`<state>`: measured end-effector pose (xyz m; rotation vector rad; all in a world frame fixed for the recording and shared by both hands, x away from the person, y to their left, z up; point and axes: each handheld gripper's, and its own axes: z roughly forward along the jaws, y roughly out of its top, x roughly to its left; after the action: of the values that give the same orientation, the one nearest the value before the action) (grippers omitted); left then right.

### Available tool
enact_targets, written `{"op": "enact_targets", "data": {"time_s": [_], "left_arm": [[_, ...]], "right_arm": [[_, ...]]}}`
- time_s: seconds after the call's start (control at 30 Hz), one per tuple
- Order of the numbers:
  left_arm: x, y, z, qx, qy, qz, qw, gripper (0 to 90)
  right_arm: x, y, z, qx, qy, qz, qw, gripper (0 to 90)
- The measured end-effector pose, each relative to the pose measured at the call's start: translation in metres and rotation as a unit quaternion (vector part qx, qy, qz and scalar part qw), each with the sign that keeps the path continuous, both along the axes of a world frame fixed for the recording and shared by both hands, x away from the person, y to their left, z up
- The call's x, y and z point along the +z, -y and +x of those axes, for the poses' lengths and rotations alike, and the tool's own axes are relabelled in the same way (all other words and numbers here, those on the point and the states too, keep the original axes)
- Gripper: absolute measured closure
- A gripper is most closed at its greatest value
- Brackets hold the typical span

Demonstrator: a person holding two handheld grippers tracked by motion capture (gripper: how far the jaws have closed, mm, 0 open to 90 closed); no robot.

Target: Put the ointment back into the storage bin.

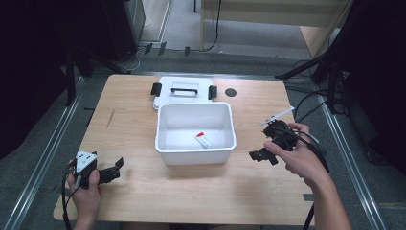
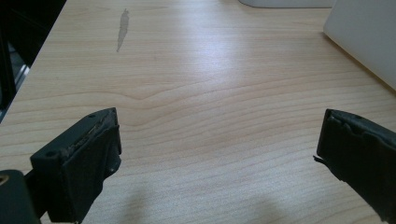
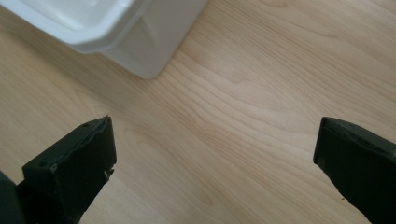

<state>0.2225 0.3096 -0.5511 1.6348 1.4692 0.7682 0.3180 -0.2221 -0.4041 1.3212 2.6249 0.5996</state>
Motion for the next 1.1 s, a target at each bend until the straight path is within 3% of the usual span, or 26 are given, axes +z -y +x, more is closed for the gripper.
{"op": "enact_targets", "data": {"time_s": [0.2, 0.37, 0.6, 0.7, 0.83, 0.9, 0.93, 0.97, 1.0, 1.03, 1.1], "left_arm": [[0.0, 0.001, 0.0, -0.001, 0.0, 0.003, 1.0, 0.7], [0.0, 0.001, 0.0, -0.001, 0.001, 0.006, 1.0, 0.7], [0.0, 0.002, -0.001, -0.001, 0.001, 0.008, 1.0, 0.7], [0.0, 0.002, -0.001, 0.0, 0.0, 0.01, 0.9999, 0.7], [0.0, 0.003, -0.001, -0.002, 0.001, 0.013, 0.9999, 0.7], [0.0, 0.003, -0.001, -0.002, 0.001, 0.016, 0.9999, 0.7], [0.0, 0.004, -0.001, -0.002, 0.002, 0.018, 0.9998, 0.7], [0.0, 0.004, -0.001, -0.002, 0.002, 0.018, 0.9998, 0.7], [0.0, 0.004, -0.001, -0.001, 0.002, 0.018, 0.9998, 0.7], [0.0, 0.004, -0.001, -0.001, 0.003, 0.017, 0.9998, 0.7], [0.0, 0.004, -0.001, -0.002, 0.001, 0.017, 0.9999, 0.7]], "right_arm": [[-0.02, 0.037, -0.013, -0.052, 0.028, 0.024, 0.998, 0.0], [-0.039, 0.065, -0.028, -0.089, 0.049, 0.046, 0.9938, 0.0], [-0.067, 0.094, -0.046, -0.116, 0.077, 0.049, 0.989, 0.0], [-0.085, 0.114, -0.056, -0.142, 0.09, 0.066, 0.9835, 0.0], [-0.094, 0.126, -0.064, -0.155, 0.103, 0.08, 0.9791, 0.0], [-0.099, 0.133, -0.068, -0.163, 0.117, 0.093, 0.9752, 0.0], [-0.104, 0.138, -0.073, -0.171, 0.131, 0.1, 0.9713, 0.0], [-0.104, 0.138, -0.073, -0.171, 0.131, 0.1, 0.9713, 0.0], [-0.109, 0.142, -0.076, -0.181, 0.145, 0.108, 0.9668, 0.0], [-0.109, 0.142, -0.076, -0.181, 0.145, 0.108, 0.9668, 0.0], [-0.117, 0.145, -0.081, -0.188, 0.166, 0.118, 0.9608, 0.0]]}}
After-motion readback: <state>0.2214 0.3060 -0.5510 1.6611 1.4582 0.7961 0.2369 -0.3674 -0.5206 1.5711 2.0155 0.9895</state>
